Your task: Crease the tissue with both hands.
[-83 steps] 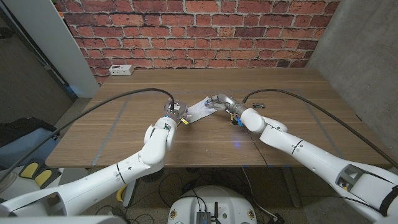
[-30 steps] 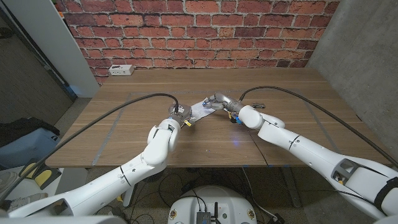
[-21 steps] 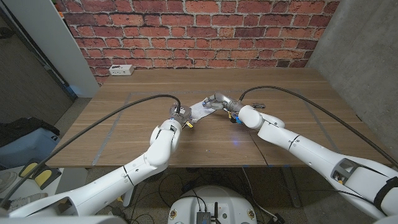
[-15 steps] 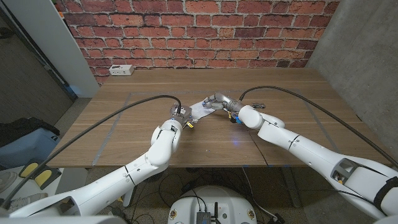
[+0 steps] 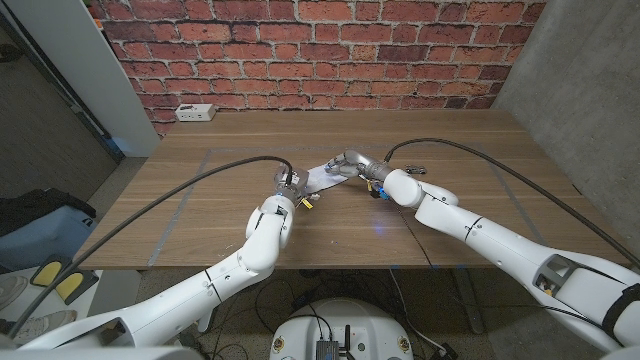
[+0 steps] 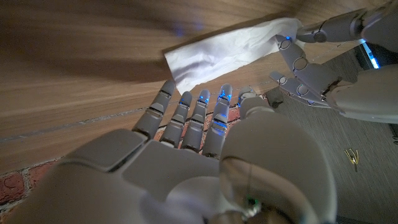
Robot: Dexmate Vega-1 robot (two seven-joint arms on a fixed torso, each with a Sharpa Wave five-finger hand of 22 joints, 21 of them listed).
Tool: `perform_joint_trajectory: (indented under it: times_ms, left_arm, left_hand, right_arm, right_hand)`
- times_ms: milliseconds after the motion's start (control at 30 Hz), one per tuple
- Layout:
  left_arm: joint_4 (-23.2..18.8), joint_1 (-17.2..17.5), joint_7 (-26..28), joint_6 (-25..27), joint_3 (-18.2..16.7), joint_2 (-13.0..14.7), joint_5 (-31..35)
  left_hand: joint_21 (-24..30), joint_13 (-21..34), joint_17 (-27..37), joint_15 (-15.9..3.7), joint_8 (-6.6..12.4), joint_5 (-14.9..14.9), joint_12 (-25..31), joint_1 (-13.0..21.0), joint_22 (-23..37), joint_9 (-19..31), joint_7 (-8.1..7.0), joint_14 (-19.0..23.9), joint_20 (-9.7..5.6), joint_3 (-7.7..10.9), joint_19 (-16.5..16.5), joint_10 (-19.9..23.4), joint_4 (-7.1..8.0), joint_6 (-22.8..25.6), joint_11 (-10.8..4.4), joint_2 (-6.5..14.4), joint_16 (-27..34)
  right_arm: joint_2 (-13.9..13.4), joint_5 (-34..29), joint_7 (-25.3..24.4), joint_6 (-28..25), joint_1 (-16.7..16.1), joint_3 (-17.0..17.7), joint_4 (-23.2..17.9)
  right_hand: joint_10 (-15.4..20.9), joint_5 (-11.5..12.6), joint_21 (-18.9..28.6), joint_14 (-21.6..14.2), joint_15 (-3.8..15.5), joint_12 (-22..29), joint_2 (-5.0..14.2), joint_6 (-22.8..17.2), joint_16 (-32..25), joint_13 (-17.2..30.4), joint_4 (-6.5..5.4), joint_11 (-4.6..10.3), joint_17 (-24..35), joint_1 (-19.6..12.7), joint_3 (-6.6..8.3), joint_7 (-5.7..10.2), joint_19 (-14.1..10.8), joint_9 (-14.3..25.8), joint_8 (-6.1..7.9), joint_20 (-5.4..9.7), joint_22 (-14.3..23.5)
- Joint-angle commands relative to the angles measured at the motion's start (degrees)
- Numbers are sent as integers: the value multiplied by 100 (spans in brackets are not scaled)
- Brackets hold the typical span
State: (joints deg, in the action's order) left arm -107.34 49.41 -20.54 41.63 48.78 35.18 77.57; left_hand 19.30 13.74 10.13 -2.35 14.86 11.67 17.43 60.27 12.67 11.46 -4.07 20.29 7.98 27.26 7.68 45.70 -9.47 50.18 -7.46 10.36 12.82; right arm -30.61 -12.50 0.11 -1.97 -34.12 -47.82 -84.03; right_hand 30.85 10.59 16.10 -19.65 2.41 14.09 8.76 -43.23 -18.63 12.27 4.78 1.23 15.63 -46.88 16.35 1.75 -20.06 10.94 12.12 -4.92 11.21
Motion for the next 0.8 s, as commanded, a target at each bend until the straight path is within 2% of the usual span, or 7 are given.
perform_joint_trajectory:
  times_ms: [33,67,200,567,800]
  left_arm:
    - [-84,133,460,77,10,126,422]
    - [-104,137,445,63,15,149,496]
    - [-221,192,539,-95,-34,285,624]
    - [-502,315,629,-505,-279,575,1035]
    - [-556,286,658,-927,-400,709,1166]
  left_hand:
    - [32,26,-3,-316,-1,13,58,76,10,24,-17,106,12,51,59,82,14,44,-2,13,33]
    - [37,31,-1,-346,-2,10,56,78,10,26,-22,125,11,57,64,87,21,51,0,17,37]
    - [48,47,0,-414,-11,0,61,76,10,34,-48,167,-7,65,67,126,40,60,-15,12,40]
    - [70,74,1,-510,-28,-19,51,56,8,45,-74,253,-57,80,81,148,73,69,-41,1,44]
    - [77,92,-2,-559,-36,-35,43,31,6,52,-127,279,-69,77,75,159,94,84,-77,-14,35]
  right_arm:
    - [-199,-279,61,-313,-104,-77,-371]
    - [-216,-306,95,-341,-99,-93,-397]
    - [-240,-402,220,-509,-75,-154,-466]
    - [-286,-656,418,-826,-39,-300,-621]
    - [-315,-706,448,-881,-63,-307,-695]
  right_hand:
    - [222,15,34,-184,291,79,40,-210,-62,-6,41,1,-13,76,34,16,-95,3,68,-1,-5]
    - [348,16,36,-216,300,117,41,-247,-72,-6,50,-18,-18,87,38,27,-104,2,69,-4,-5]
    - [480,18,49,-283,308,147,64,-441,-96,-10,47,-40,-18,126,48,-14,-143,-3,118,-3,-6]
    - [526,25,57,-317,300,142,105,-498,-88,-16,14,-45,-31,186,77,-13,-167,-8,110,30,-6]
    - [701,35,56,-311,312,180,122,-644,-83,-24,28,84,-33,200,112,110,-170,-15,129,45,-7]
